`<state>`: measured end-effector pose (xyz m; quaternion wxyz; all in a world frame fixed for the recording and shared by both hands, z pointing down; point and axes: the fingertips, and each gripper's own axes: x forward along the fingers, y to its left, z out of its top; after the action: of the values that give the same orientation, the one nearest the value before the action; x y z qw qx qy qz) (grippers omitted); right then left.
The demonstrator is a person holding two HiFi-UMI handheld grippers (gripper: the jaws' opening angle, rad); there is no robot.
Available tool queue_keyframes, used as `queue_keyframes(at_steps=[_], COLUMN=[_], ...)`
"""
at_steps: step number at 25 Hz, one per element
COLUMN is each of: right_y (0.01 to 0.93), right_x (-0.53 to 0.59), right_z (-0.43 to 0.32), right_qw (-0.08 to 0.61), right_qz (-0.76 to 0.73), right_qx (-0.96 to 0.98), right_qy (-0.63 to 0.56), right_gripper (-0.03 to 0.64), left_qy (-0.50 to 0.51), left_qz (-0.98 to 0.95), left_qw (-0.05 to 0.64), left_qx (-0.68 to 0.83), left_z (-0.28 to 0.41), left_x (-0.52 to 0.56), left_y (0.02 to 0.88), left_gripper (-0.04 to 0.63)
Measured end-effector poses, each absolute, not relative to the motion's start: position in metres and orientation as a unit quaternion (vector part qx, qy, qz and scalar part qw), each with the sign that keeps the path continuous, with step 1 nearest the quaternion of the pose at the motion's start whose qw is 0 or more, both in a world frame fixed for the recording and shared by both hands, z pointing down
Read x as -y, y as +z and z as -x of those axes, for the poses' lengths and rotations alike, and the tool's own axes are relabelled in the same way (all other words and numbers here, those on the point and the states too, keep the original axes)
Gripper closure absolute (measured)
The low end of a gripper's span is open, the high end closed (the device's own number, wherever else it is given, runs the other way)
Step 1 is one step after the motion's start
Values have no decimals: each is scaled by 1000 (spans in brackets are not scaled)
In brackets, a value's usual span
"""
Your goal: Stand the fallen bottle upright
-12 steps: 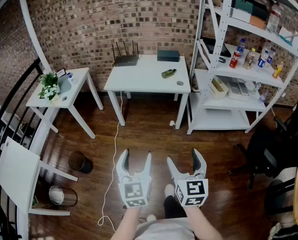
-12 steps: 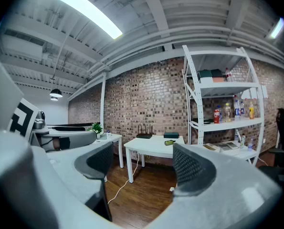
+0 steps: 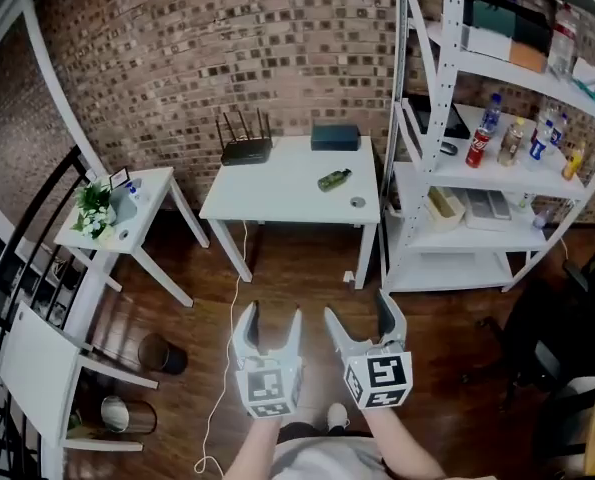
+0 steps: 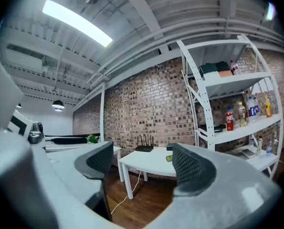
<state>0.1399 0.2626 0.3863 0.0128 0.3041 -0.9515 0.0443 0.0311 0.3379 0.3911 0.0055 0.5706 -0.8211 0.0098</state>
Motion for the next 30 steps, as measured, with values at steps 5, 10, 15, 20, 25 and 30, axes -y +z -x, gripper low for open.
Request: queue_keyframes(at_steps=[5,10,15,20,25,30], right_y=[408,421,429,422,425,429], right_x=[-231,-195,-147,-76,-4,52], right_z=[-132,-126,-111,-80,-41,5], right_qw=[34,39,48,51,62,74], right_qz=[-292,-300,-314,-325,-337,-341], right_qx=[953,950,945,942,937,934], right_qy=[71,77,77,66,72,76], right_gripper=[244,244,244,244,244,244], left_qy=[21,27,32,33,30,31], left_qz=[-571,-572,-583,-595,-605,-612], left_qw=[28,32,39,25,41,45], left_qx=[820,819,811,803,795,789], left_z=[-24,-10,10,44,87,146], left_x=[-302,-267,-218,-146,-79,-25], left_y=[408,418,429,422,422,424], left_gripper=[278,281,282,282,290,298])
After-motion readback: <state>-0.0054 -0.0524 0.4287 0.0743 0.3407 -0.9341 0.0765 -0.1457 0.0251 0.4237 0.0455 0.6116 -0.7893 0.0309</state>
